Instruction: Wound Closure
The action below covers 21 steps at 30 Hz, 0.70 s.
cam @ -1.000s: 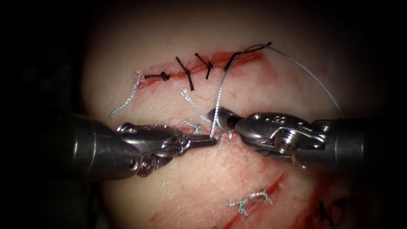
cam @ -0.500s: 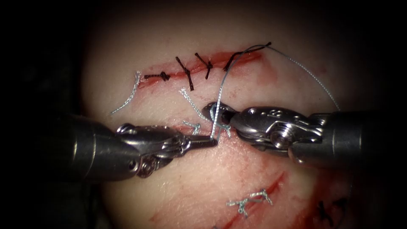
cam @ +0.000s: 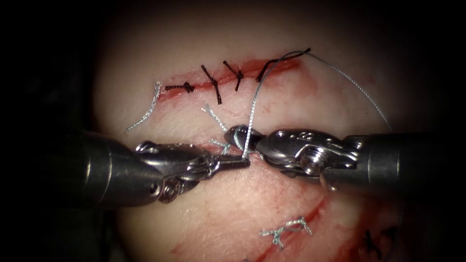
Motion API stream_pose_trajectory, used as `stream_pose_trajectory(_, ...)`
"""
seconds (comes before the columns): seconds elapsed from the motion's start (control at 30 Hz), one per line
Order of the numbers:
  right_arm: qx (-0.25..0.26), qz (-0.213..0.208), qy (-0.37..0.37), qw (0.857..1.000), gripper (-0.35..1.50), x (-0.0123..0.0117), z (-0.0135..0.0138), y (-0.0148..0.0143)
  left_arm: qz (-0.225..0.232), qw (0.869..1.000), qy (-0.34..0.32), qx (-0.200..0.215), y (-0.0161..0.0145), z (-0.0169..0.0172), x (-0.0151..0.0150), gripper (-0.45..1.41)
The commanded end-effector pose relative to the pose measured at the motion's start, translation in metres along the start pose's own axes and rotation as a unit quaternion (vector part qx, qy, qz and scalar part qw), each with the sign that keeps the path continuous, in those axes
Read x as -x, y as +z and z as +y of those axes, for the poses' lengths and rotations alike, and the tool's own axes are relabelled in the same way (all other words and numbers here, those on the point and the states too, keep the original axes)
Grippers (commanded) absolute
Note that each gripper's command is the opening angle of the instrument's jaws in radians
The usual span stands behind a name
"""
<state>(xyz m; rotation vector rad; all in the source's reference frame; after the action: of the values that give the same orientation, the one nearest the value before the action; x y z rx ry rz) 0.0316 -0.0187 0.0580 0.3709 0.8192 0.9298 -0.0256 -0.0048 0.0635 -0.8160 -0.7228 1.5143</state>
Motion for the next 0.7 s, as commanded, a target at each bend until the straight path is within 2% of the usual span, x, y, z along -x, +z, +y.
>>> stream_pose_trajectory(0.03, 0.000, 0.001, -0.001, 1.000, 0.26, 0.0000, -0.0003, 0.0010, -0.001, 1.000, 0.000, 0.000, 0.0007, -0.0002, 0.0002, -0.45)
stream_pose_trajectory(0.17, 0.001, 0.002, -0.001, 1.000, 0.32, -0.0001, -0.0003, 0.0012, -0.002, 1.000, 0.000, 0.001, 0.0007, -0.0002, 0.0002, -0.45)
stream_pose_trajectory(0.2, 0.002, 0.002, 0.000, 1.000, 0.41, -0.0002, -0.0004, 0.0013, -0.002, 1.000, 0.000, 0.001, 0.0007, -0.0002, 0.0002, -0.45)
stream_pose_trajectory(0.3, 0.003, 0.002, 0.001, 1.000, 0.49, -0.0003, -0.0005, 0.0016, -0.002, 1.000, 0.000, 0.001, 0.0008, -0.0002, 0.0002, -0.45)
stream_pose_trajectory(0.4, 0.004, 0.003, 0.001, 1.000, 0.49, -0.0004, -0.0005, 0.0018, -0.003, 1.000, -0.003, 0.002, 0.0007, -0.0002, 0.0002, -0.45)
stream_pose_trajectory(0.5, 0.004, 0.003, 0.001, 1.000, 0.21, -0.0004, -0.0006, 0.0019, -0.003, 1.000, -0.003, 0.002, 0.0007, -0.0002, 0.0002, -0.45)
stream_pose_trajectory(0.57, 0.004, 0.002, 0.003, 1.000, -0.35, -0.0003, -0.0006, 0.0018, -0.005, 1.000, -0.003, 0.003, 0.0007, -0.0001, 0.0003, -0.45)
stream_pose_trajectory(0.7, 0.012, -0.008, 0.008, 1.000, -0.35, -0.0001, -0.0006, 0.0015, -0.006, 1.000, -0.003, 0.001, 0.0007, -0.0001, 0.0003, -0.45)
